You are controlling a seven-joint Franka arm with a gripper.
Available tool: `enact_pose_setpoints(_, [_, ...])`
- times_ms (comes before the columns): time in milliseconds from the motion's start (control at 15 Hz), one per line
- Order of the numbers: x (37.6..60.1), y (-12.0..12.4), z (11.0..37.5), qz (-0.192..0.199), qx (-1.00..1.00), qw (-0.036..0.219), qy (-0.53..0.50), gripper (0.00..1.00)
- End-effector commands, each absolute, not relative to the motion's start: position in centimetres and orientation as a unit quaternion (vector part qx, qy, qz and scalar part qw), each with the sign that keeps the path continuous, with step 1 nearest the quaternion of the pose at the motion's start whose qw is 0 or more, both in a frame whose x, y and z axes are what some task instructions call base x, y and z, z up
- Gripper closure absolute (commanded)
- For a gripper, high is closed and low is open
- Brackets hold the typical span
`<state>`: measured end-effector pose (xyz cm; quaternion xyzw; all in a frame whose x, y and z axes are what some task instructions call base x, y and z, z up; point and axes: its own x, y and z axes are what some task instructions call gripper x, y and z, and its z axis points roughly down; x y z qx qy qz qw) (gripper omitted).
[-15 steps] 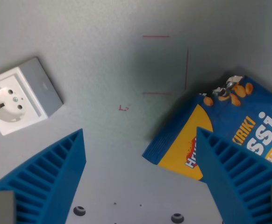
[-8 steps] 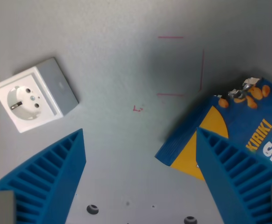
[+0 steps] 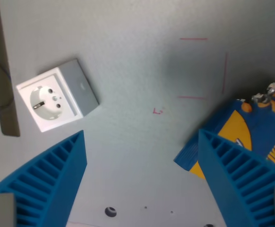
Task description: Rotate around base positive x
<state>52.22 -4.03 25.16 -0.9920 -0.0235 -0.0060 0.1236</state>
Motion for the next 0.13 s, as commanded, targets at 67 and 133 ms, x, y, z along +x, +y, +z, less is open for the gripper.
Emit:
enact_pose_setpoints(67, [52.49, -4.64, 25.38, 0.000, -0.968, 0.250, -0.035, 0.00])
enact_pose_setpoints(133, [52.49, -4.64, 25.38, 0.000, -0.966, 0.256, -0.035, 0.00])
